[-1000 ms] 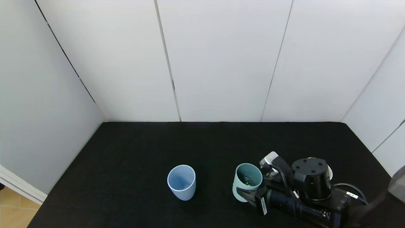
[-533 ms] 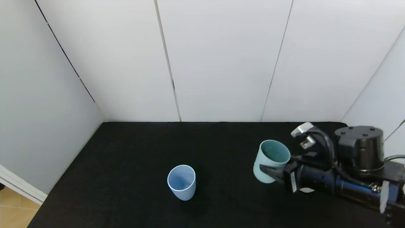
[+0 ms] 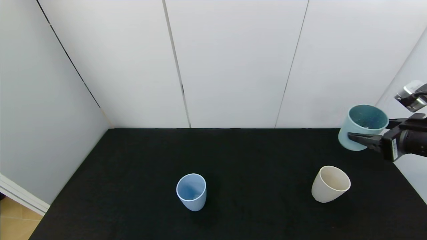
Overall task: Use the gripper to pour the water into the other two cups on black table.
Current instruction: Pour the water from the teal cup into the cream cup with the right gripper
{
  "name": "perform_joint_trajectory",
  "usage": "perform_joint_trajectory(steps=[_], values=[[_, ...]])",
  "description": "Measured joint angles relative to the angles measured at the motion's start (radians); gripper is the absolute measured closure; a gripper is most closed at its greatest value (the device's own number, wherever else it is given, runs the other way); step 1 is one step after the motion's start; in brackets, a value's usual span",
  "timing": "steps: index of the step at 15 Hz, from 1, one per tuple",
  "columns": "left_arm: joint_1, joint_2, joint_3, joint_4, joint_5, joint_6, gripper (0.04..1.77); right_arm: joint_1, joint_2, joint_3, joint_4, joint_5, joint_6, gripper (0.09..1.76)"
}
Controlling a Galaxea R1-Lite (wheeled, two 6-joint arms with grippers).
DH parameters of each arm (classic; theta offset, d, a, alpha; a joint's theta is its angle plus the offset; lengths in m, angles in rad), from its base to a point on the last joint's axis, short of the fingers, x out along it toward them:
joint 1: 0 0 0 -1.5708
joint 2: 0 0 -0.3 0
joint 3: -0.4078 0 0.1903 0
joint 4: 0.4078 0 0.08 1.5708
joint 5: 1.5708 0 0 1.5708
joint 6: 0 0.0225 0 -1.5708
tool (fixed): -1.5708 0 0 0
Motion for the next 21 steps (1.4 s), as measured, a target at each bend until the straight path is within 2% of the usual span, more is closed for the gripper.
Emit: perform_joint_trajectory(steps=[3,5,10,16,17,21], values=[[0.0,0.0,0.0,0.0,0.0,0.0,0.09,-0.104,-0.016,0.008,0.002,0.005,-0.198,0.67],[0.0,0.0,0.0,0.0,0.0,0.0,0.09,-0.137,-0.019,0.03,0.0,0.005,-0.268,0.67],[0.0,0.0,0.0,0.0,0.0,0.0,0.09,-0.156,-0.021,0.105,-0.005,0.004,-0.416,0.67],[0.0,0.0,0.0,0.0,0.0,0.0,0.09,-0.139,-0.025,0.154,0.048,0.005,-0.49,0.68],[0.0,0.0,0.0,0.0,0.0,0.0,0.09,-0.125,-0.025,0.144,0.073,-0.012,-0.526,0.68],[0.0,0.0,0.0,0.001,0.0,0.0,0.09,-0.057,-0.021,0.086,0.175,-0.217,-0.679,0.68]])
